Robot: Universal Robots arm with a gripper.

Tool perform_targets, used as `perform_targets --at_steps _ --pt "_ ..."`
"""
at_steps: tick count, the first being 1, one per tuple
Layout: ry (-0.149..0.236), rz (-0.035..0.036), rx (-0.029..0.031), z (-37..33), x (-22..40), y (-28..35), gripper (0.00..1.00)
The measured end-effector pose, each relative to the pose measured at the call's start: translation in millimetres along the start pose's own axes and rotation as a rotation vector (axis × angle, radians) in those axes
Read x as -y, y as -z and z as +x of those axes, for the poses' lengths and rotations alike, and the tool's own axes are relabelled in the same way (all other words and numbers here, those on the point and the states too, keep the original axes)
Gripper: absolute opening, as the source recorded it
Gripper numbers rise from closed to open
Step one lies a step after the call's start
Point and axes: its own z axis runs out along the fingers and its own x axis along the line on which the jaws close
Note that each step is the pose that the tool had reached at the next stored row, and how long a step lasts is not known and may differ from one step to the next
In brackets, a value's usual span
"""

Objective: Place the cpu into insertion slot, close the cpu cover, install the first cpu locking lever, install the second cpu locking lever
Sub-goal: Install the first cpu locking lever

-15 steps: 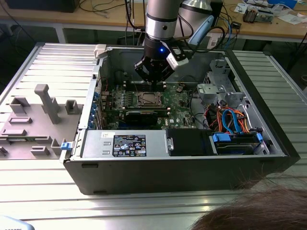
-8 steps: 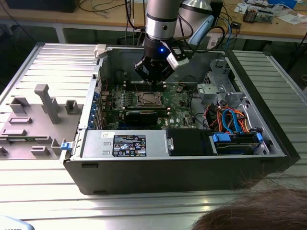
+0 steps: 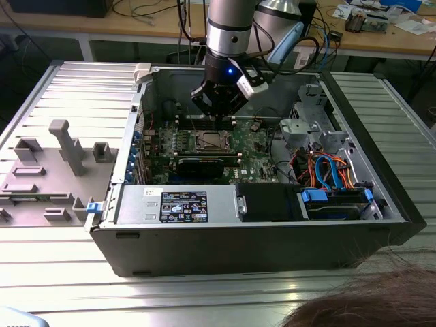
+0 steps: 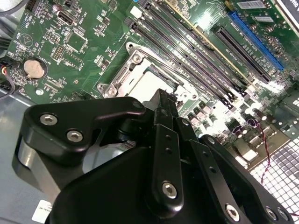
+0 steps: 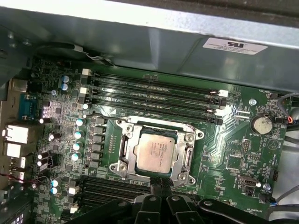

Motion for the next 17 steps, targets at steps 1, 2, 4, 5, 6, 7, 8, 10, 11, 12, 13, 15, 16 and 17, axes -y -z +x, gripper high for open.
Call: perform_targets --at_steps 1,2,4,5,6,7,8,10,11,12,13,15,16,17 --pt "0.001 0.0 0.0001 0.0 0.0 0.0 0.11" --pt "0.002 0.0001 0.0002 0.0 0.0 0.0 0.11" --pt "0.005 0.0002 0.0004 0.0 0.0 0.0 0.11" --pt "0.006 0.0002 0.0004 0.0 0.0 0.0 0.11" --pt "0.007 0.0003 0.0004 0.0 0.0 0.0 0.11" --pt "0.008 0.0003 0.0006 0.0 0.0 0.0 0.11" --pt "0.009 0.0003 0.0006 0.0 0.0 0.0 0.11" --pt "0.012 0.0005 0.0008 0.0 0.0 0.0 0.11" --pt "0.014 0.0006 0.001 0.0 0.0 0.0 0.11" --pt "0.015 0.0006 0.0011 0.0 0.0 0.0 0.11" --pt "0.016 0.0007 0.0011 0.0 0.0 0.0 0.11" --pt "0.018 0.0007 0.0012 0.0 0.0 0.0 0.11" --pt "0.019 0.0008 0.0013 0.0 0.0 0.0 0.11" --pt "0.02 0.0009 0.0014 0.0 0.0 0.0 0.11"
